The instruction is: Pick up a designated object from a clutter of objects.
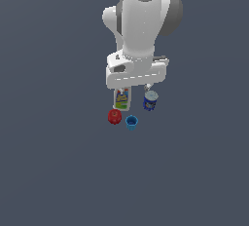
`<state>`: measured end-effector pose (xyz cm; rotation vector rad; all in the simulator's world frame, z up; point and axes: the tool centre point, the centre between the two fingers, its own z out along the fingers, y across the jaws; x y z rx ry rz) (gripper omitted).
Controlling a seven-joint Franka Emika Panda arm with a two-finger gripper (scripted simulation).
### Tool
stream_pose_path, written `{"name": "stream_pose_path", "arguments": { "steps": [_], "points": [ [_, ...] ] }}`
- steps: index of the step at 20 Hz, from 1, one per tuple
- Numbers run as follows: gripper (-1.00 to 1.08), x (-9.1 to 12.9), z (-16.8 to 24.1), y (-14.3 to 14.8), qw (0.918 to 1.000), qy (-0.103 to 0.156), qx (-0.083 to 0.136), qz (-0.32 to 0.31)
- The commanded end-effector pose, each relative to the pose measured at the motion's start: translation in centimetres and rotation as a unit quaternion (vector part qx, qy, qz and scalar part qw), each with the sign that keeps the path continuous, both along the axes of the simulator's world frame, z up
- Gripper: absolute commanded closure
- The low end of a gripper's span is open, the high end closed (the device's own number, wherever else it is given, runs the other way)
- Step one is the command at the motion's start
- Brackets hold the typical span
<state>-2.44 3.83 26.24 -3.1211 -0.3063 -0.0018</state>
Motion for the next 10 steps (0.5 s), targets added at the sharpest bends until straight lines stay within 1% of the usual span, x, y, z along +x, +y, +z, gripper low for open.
{"name": "stream_pose_path", "arguments": {
  "steps": [1, 5, 10],
  "points": [
    [-0.92, -1.0, -2.0, 1.6, 0.9994, 0.0, -0.001, 0.034],
    [-0.92, -3.2, -5.4, 4.4, 0.9953, 0.0, -0.003, 0.097],
    [-0.92, -6.4, -9.2, 7.4, 0.9853, 0.0, -0.004, 0.171]
  ]
}}
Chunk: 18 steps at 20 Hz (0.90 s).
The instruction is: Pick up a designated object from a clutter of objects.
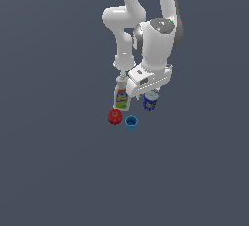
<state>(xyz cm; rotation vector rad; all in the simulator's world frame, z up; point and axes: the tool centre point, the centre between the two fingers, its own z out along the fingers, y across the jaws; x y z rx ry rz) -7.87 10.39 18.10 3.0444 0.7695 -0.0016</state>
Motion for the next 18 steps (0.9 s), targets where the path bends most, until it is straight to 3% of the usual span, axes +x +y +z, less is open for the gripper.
{"name": "stream_pose_path", "arguments": {
  "steps": [1, 10, 18],
  "points": [
    [-0.92, -1.6, -1.7, 1.3, 0.9994, 0.0, 0.0, 0.035],
    [-0.92, -5.6, -5.1, 3.7, 0.9937, 0.0, 0.001, 0.112],
    [-0.92, -6.3, -5.6, 4.0, 0.9922, 0.0, 0.001, 0.125]
  ]
}}
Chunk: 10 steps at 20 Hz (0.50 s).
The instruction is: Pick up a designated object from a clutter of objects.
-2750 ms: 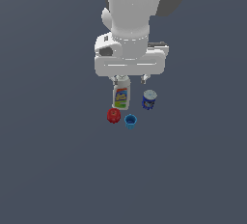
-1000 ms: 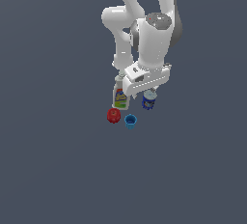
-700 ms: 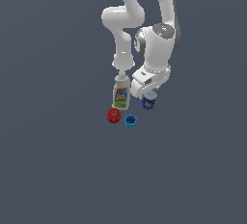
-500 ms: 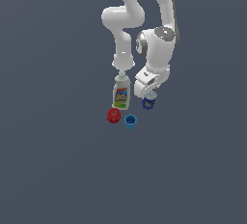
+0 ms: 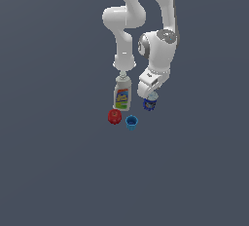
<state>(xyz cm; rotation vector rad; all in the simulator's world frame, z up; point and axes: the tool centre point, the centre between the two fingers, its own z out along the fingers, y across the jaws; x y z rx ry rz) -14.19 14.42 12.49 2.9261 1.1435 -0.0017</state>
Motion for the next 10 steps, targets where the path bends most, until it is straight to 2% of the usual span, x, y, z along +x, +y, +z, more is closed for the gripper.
{"name": "stream_pose_path", "arguments": {
  "steps": [1, 10],
  "points": [
    [-0.92, 0.0, -0.1, 0.0, 1.0, 0.0, 0.0, 0.0],
    [-0.92, -0.1, -2.6, 0.0, 1.0, 0.0, 0.001, 0.001]
  ]
}}
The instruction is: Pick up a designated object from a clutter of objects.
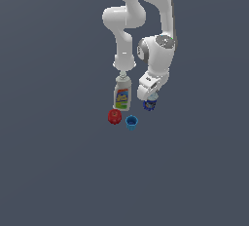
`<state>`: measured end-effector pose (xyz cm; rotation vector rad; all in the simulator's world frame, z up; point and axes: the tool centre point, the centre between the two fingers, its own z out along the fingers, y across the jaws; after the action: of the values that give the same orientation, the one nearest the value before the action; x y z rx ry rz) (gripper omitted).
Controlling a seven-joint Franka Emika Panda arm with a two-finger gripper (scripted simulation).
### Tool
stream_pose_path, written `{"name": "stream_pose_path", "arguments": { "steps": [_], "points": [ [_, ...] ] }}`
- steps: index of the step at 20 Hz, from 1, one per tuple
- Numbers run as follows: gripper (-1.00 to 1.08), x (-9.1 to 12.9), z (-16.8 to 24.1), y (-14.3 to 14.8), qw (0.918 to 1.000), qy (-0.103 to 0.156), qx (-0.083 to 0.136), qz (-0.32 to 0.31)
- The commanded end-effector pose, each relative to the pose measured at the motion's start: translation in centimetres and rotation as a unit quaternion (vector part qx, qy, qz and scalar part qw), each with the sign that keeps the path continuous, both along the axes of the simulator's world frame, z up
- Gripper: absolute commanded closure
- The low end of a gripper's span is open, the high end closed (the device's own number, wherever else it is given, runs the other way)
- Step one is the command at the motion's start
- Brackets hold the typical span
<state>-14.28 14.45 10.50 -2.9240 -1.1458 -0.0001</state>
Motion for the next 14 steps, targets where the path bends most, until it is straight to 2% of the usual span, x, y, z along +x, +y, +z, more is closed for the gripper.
{"name": "stream_pose_path", "arguments": {
  "steps": [1, 12, 13, 14],
  "points": [
    [-0.92, -0.1, -1.1, 0.0, 1.0, 0.0, 0.0, 0.0],
    [-0.92, 0.0, -3.1, 0.0, 1.0, 0.0, -0.001, 0.001],
    [1.08, 0.0, -3.1, 0.0, 1.0, 0.0, -0.001, 0.001],
    [1.08, 0.0, -3.1, 0.0, 1.0, 0.0, -0.001, 0.001]
  ]
}}
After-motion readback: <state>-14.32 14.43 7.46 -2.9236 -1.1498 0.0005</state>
